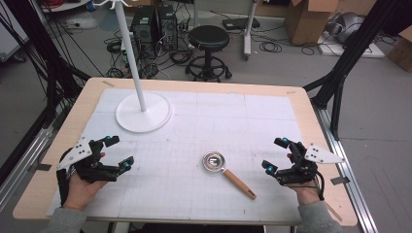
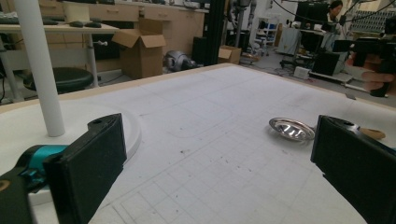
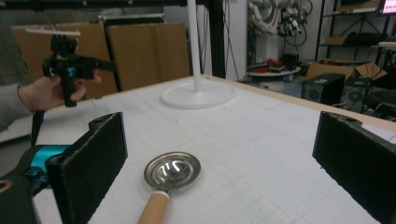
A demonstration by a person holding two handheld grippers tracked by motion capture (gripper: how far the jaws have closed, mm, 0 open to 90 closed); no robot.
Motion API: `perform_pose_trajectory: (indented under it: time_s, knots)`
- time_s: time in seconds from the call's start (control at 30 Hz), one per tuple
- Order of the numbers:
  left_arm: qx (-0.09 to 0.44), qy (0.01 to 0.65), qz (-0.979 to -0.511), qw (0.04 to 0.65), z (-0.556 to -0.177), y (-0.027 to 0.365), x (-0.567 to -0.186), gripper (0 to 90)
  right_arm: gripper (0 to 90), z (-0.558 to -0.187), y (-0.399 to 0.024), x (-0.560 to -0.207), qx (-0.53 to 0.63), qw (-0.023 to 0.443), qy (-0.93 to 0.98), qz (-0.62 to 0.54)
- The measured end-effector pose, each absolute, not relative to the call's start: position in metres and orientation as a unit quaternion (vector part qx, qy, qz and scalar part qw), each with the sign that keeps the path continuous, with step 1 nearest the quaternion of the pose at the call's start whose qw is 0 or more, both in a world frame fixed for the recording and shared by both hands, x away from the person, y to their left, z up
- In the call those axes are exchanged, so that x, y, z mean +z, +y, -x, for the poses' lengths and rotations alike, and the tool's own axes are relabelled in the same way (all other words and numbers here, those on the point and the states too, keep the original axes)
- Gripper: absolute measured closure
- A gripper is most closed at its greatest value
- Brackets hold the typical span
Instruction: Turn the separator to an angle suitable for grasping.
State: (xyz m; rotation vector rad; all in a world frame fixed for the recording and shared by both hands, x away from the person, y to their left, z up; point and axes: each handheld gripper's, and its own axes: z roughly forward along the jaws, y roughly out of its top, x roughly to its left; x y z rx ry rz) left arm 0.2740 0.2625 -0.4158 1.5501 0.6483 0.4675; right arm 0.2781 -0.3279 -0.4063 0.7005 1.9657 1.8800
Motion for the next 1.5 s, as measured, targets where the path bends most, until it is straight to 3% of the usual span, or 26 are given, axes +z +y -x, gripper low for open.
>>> perform_pose_trajectory:
  time_s: [0.57,0.63,0.8,1.07,1.2,1.5]
  knots:
    - [0.214,0.288,-0.686,0.633,-0.274,0.262,-0.417,3.8,3.5,-0.281,-0.321,-0.407,0.65,0.165,0.698,-0.253]
    - [0.211,0.288,-0.689,0.631,-0.274,0.262,-0.417,3.8,9.2,-0.281,-0.32,-0.406,0.647,0.164,0.702,-0.249]
    - [0.205,0.289,-0.695,0.626,-0.274,0.261,-0.418,3.8,39.7,-0.279,-0.317,-0.406,0.64,0.159,0.717,-0.227]
    - [0.208,0.293,-0.687,0.631,-0.273,0.263,-0.417,3.8,80.5,-0.278,-0.312,-0.405,0.627,0.153,0.728,-0.231]
    - [0.208,0.297,-0.685,0.631,-0.273,0.264,-0.418,3.8,89.8,-0.277,-0.313,-0.405,0.624,0.153,0.732,-0.227]
    - [0.206,0.297,-0.689,0.628,-0.276,0.263,-0.419,3.7,90.0,-0.278,-0.301,-0.413,0.589,0.12,0.772,-0.208]
